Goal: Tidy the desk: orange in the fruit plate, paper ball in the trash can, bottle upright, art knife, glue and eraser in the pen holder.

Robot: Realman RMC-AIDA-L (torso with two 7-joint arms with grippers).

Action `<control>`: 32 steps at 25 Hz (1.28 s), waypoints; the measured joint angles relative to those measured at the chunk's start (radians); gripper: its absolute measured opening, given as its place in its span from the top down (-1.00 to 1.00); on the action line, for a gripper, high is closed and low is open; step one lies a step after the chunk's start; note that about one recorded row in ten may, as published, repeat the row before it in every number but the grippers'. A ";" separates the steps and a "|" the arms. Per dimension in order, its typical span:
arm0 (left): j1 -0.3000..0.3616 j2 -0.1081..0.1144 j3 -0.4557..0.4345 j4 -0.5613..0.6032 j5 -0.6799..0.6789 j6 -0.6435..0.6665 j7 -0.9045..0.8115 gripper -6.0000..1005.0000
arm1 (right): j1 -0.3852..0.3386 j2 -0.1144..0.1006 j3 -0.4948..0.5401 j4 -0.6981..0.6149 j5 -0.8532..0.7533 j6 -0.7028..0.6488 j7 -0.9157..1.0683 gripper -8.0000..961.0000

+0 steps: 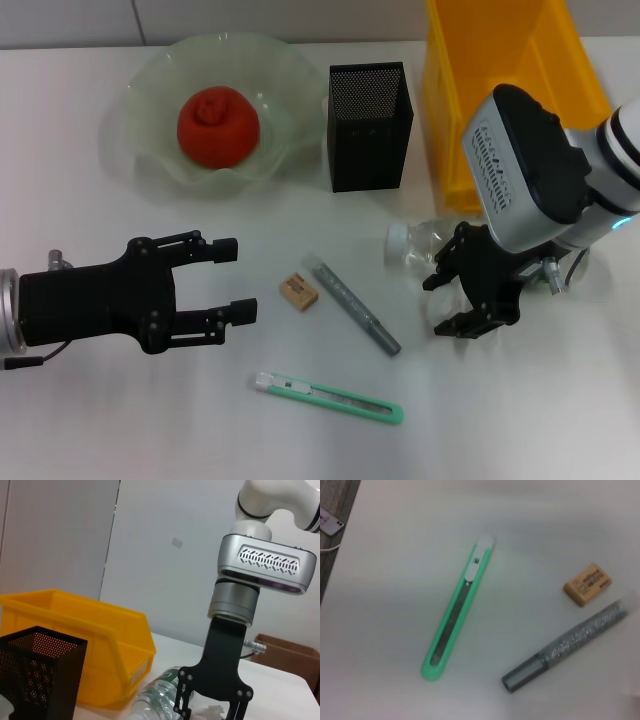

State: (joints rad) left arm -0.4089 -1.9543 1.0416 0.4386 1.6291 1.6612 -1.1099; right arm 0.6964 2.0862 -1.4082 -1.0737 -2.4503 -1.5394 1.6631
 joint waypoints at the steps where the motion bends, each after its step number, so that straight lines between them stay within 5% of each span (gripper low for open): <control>1: 0.001 0.000 0.000 0.000 -0.001 0.000 0.000 -0.56 | 0.000 0.000 0.006 -0.004 0.004 -0.006 0.002 -0.19; 5: 0.001 0.001 0.000 0.000 -0.002 0.000 0.001 -0.56 | -0.002 -0.001 0.044 -0.014 0.030 -0.022 0.012 -0.06; 12: 0.002 0.000 -0.007 0.000 -0.003 0.005 0.001 -0.56 | -0.029 -0.007 0.299 -0.002 0.198 -0.118 -0.033 -0.01; 17: 0.003 -0.006 -0.023 0.000 -0.003 0.008 0.005 -0.56 | -0.090 -0.013 0.469 0.104 0.371 -0.149 -0.156 0.00; 25: 0.000 -0.015 -0.025 0.000 -0.003 0.011 0.016 -0.56 | -0.166 -0.041 0.656 0.495 0.569 -0.168 -0.499 0.00; 32: -0.006 -0.016 -0.025 0.000 0.005 0.011 0.018 -0.56 | -0.192 -0.028 0.774 0.508 0.579 -0.160 -0.533 0.00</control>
State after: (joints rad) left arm -0.4151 -1.9703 1.0170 0.4388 1.6338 1.6721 -1.0921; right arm 0.5040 2.0580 -0.6341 -0.5661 -1.8717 -1.6999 1.1304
